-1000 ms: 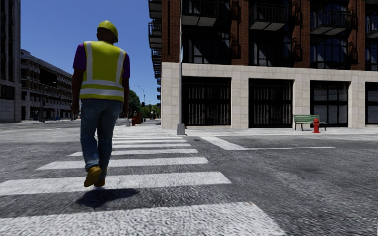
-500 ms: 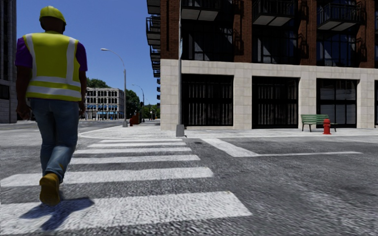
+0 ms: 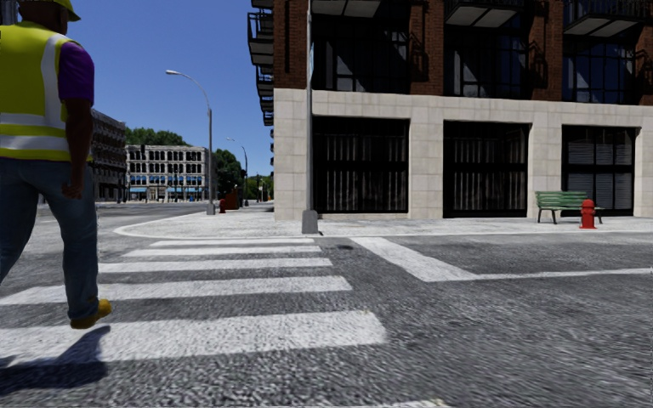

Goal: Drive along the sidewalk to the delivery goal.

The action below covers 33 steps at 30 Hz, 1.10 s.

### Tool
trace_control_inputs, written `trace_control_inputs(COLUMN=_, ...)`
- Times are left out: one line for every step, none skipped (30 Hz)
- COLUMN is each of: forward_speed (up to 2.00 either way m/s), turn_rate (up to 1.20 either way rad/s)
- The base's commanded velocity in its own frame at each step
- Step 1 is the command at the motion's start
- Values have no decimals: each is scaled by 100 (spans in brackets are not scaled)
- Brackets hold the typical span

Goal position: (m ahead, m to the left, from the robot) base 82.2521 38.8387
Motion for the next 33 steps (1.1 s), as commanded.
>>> trace_control_inputs(forward_speed=178, turn_rate=79)
trace_control_inputs(forward_speed=178, turn_rate=82)
trace_control_inputs(forward_speed=178, turn_rate=83)
trace_control_inputs(forward_speed=178, turn_rate=34)
trace_control_inputs(forward_speed=179, turn_rate=8)
trace_control_inputs(forward_speed=179, turn_rate=0)
trace_control_inputs(forward_speed=179, turn_rate=0)
trace_control_inputs(forward_speed=179, turn_rate=0)
trace_control_inputs(forward_speed=179, turn_rate=0)
trace_control_inputs(forward_speed=179, turn_rate=0)
trace_control_inputs(forward_speed=179, turn_rate=0)
trace_control_inputs(forward_speed=179, turn_rate=0)
trace_control_inputs(forward_speed=179, turn_rate=0)
trace_control_inputs(forward_speed=179, turn_rate=0)
trace_control_inputs(forward_speed=179, turn_rate=0)
trace_control_inputs(forward_speed=179, turn_rate=0)
trace_control_inputs(forward_speed=179, turn_rate=0)
trace_control_inputs(forward_speed=179, turn_rate=0)
trace_control_inputs(forward_speed=179, turn_rate=0)
trace_control_inputs(forward_speed=179, turn_rate=0)
trace_control_inputs(forward_speed=179, turn_rate=0)
trace_control_inputs(forward_speed=179, turn_rate=0)
trace_control_inputs(forward_speed=179, turn_rate=0)
trace_control_inputs(forward_speed=179, turn_rate=0)
trace_control_inputs(forward_speed=179, turn_rate=0)
trace_control_inputs(forward_speed=179, turn_rate=0)
trace_control_inputs(forward_speed=179, turn_rate=0)
trace_control_inputs(forward_speed=179, turn_rate=0)
trace_control_inputs(forward_speed=179, turn_rate=0)
trace_control_inputs(forward_speed=179, turn_rate=0)
trace_control_inputs(forward_speed=179, turn_rate=13)
trace_control_inputs(forward_speed=179, turn_rate=42)
trace_control_inputs(forward_speed=179, turn_rate=70)
